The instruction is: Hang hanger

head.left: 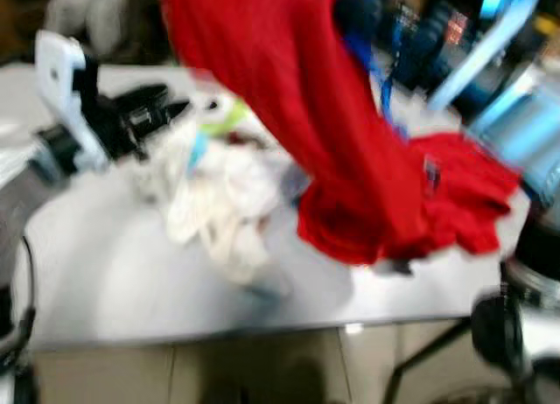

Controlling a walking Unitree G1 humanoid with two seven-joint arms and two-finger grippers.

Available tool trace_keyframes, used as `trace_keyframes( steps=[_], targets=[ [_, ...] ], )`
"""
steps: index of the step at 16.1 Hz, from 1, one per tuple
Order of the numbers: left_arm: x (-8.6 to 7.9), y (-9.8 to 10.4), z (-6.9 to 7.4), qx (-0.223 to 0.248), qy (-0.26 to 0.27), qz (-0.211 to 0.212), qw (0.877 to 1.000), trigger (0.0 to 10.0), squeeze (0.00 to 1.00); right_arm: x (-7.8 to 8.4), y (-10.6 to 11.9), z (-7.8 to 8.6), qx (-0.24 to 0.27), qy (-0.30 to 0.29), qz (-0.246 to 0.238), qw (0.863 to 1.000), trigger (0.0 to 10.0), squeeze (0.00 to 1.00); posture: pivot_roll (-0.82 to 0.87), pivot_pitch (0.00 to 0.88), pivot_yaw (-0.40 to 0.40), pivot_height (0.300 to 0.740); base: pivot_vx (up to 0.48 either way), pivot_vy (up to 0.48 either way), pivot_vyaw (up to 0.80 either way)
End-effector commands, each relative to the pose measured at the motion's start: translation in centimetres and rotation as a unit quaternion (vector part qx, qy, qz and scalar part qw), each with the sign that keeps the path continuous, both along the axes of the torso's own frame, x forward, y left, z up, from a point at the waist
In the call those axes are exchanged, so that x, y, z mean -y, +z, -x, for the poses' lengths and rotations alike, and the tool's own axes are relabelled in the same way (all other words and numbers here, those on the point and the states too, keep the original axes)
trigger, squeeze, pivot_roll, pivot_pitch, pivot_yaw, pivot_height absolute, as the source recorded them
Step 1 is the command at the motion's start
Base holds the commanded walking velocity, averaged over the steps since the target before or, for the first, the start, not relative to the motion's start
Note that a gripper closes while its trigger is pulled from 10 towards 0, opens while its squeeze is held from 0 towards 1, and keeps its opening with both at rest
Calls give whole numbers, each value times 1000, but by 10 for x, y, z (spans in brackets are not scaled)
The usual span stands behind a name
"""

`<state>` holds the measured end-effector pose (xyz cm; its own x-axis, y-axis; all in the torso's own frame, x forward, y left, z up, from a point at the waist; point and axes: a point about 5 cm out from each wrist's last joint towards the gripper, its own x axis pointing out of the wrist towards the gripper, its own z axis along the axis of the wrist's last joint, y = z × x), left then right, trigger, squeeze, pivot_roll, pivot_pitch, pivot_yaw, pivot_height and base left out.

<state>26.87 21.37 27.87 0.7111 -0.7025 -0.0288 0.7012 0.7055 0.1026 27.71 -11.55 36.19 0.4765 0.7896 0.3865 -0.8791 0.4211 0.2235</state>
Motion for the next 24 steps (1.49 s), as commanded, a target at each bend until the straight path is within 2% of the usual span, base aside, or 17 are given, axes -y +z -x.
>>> trace_keyframes(
  steps=[1,2,4,7,8,10,11,14,18,21,24],
  targets=[
    [13,-3,19,-18,-69,-23,997,10000,0,6,14,6,15,14,-35,999,10000,0,68,0,-85,740,0,0,800],
    [18,-10,28,-33,-85,-34,995,10000,0,4,19,6,14,23,-50,998,10000,0,80,0,-96,740,0,0,800],
    [20,-12,38,-40,-92,-38,994,10000,0,2,22,9,17,43,-64,997,10000,0,103,0,-115,740,0,0,800],
    [18,-7,44,-38,-91,-42,994,10000,0,0,32,14,21,71,-85,994,10000,0,119,0,-129,740,0,0,800],
    [18,-7,46,-39,-89,-44,994,10000,0,-1,31,13,15,72,-77,994,10000,0,122,0,-132,740,0,0,800],
    [21,-10,47,-44,-87,-44,994,10000,0,-5,15,6,-6,57,-45,997,10000,0,128,0,-133,740,0,0,800],
    [25,-15,47,-57,-94,-47,993,10000,0,-11,-11,1,-44,43,-25,998,10000,0,126,0,-116,740,0,0,800],
    [31,-19,47,-69,-111,-53,990,10000,0,-14,-33,3,-78,40,-27,996,10000,0,116,0,-93,740,0,0,800],
    [36,-15,41,-74,-147,-60,985,10000,0,-10,-79,9,-144,5,-39,989,10000,0,86,0,-24,740,0,0,800],
    [38,-15,39,-78,-159,-67,982,10000,0,-10,-97,13,-174,-16,-51,983,10000,0,81,0,0,740,0,0,800],
    [38,-15,33,-78,-164,-69,981,10000,0,-8,-105,12,-182,-38,-54,981,10000,0,72,0,24,740,0,0,800]
  ],
)
